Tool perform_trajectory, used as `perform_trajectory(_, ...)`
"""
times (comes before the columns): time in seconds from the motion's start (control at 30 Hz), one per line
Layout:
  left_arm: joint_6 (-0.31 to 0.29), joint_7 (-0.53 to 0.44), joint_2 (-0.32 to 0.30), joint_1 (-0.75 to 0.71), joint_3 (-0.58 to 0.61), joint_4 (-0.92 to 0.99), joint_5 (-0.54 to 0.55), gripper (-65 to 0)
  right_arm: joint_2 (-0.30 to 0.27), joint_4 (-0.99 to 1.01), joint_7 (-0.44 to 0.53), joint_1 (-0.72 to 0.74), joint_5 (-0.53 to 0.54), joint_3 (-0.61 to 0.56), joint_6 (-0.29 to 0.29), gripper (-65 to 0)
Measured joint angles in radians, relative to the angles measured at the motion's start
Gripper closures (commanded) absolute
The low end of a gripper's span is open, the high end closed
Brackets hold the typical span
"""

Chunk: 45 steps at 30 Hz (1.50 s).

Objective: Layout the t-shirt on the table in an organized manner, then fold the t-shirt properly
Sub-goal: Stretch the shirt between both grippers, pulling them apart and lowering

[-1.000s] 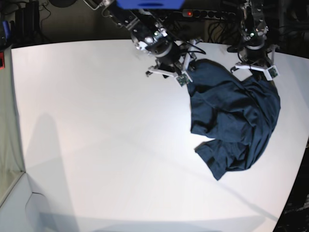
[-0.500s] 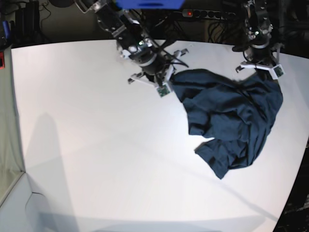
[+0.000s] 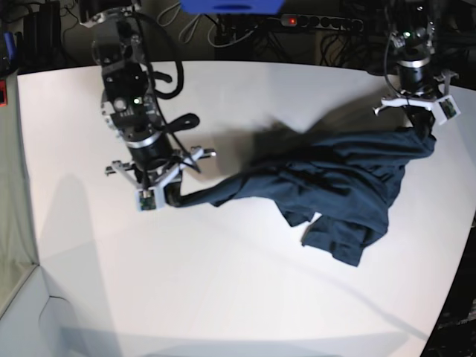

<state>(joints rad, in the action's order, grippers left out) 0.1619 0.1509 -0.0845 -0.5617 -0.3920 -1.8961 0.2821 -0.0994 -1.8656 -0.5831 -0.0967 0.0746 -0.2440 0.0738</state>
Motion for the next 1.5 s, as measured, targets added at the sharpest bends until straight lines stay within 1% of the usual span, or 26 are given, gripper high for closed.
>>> perform_trajectory(0.13, 0.0, 0.002, -0.027, 0.013, 0.0, -0.047, 0.0, -0.2, 0.001, -0.061, 0.005, 0.043, 0.001, 0.062, 0.002, 0.0)
perform_trajectory(0.23, 0.004, 0.01, -0.035, 0.091, 0.001, -0.051, 0.001, -0.2, 0.006, -0.087, 0.003, 0.073, 0.0, 0.122, 0.001, 0.0)
perform_trajectory(0.37, 0.004, 0.01, -0.04, 0.199, 0.001, -0.054, -0.003, -0.3, 0.011, -0.111, 0.002, 0.127, 0.003, 0.175, 0.001, 0.0)
perform_trajectory(0.5, 0.011, 0.198, -0.038, 0.346, -0.001, -0.053, 0.002, -0.3, 0.011, -0.111, 0.003, 0.175, 0.0, 0.218, 0.001, 0.0)
perform_trajectory(0.63, 0.01, 0.313, -0.033, 0.492, 0.0, -0.049, 0.003, -0.3, 0.01, -0.109, -0.004, 0.206, -0.001, 0.262, 0.001, 0.0)
perform_trajectory(0.73, 0.011, 0.401, -0.029, 0.604, 0.007, -0.033, 0.006, -0.3, 0.005, -0.105, -0.005, 0.254, -0.006, 0.273, 0.001, 0.0)
perform_trajectory(0.87, 0.01, 0.485, -0.038, 0.76, 0.041, 0.026, -0.005, -0.3, 0.005, -0.105, -0.106, 0.338, -0.009, 0.29, 0.001, 0.0)
perform_trajectory(0.9, 0.008, 0.505, -0.037, 0.784, 0.045, 0.039, 0.003, -0.3, 0.003, -0.105, -0.114, 0.353, -0.009, 0.292, 0.002, 0.0)
perform_trajectory(0.97, 0.006, 0.513, -0.037, 0.8, 0.047, 0.066, 0.0, -0.2, 0.003, -0.105, -0.14, 0.373, -0.007, 0.301, 0.001, 0.0)
perform_trajectory(1.07, 0.006, 0.537, -0.038, 0.776, 0.04, 0.093, -0.005, -0.2, 0.003, -0.105, -0.151, 0.354, -0.006, 0.329, 0.001, 0.0)
perform_trajectory(1.13, 0.005, 0.528, -0.057, 0.75, 0.041, 0.108, -0.001, -0.2, 0.003, -0.09, -0.149, 0.338, -0.009, 0.343, 0.002, 0.0)
perform_trajectory(1.2, 0.002, 0.515, -0.09, 0.709, 0.041, 0.139, -0.002, -0.2, -0.003, -0.06, -0.151, 0.323, -0.005, 0.353, 0.001, 0.0)
perform_trajectory(1.27, 0.006, 0.518, -0.101, 0.684, 0.037, 0.196, -0.004, -0.2, -0.021, -0.016, -0.14, 0.311, 0.002, 0.355, 0.001, 0.0)
perform_trajectory(1.3, 0.01, 0.523, -0.104, 0.681, 0.036, 0.232, -0.008, -0.2, -0.019, 0.011, -0.129, 0.31, -0.007, 0.357, 0.001, 0.0)
perform_trajectory(1.33, 0.01, 0.512, -0.107, 0.681, 0.037, 0.264, -0.008, -0.3, -0.019, 0.036, -0.112, 0.31, -0.008, 0.357, 0.001, 0.0)
perform_trajectory(1.37, 0.01, 0.481, -0.113, 0.682, 0.04, 0.297, 0.0, -0.4, -0.019, 0.06, -0.09, 0.31, -0.005, 0.356, 0.001, 0.0)
perform_trajectory(1.47, 0.004, 0.345, -0.128, 0.695, 0.04, 0.393, 0.0, -0.5, -0.016, 0.101, -0.047, 0.315, 0.001, 0.354, 0.001, 0.0)
perform_trajectory(1.5, 0.003, 0.316, -0.134, 0.704, 0.041, 0.427, 0.0, -0.5, -0.017, 0.111, -0.039, 0.32, -0.002, 0.354, 0.002, 0.0)
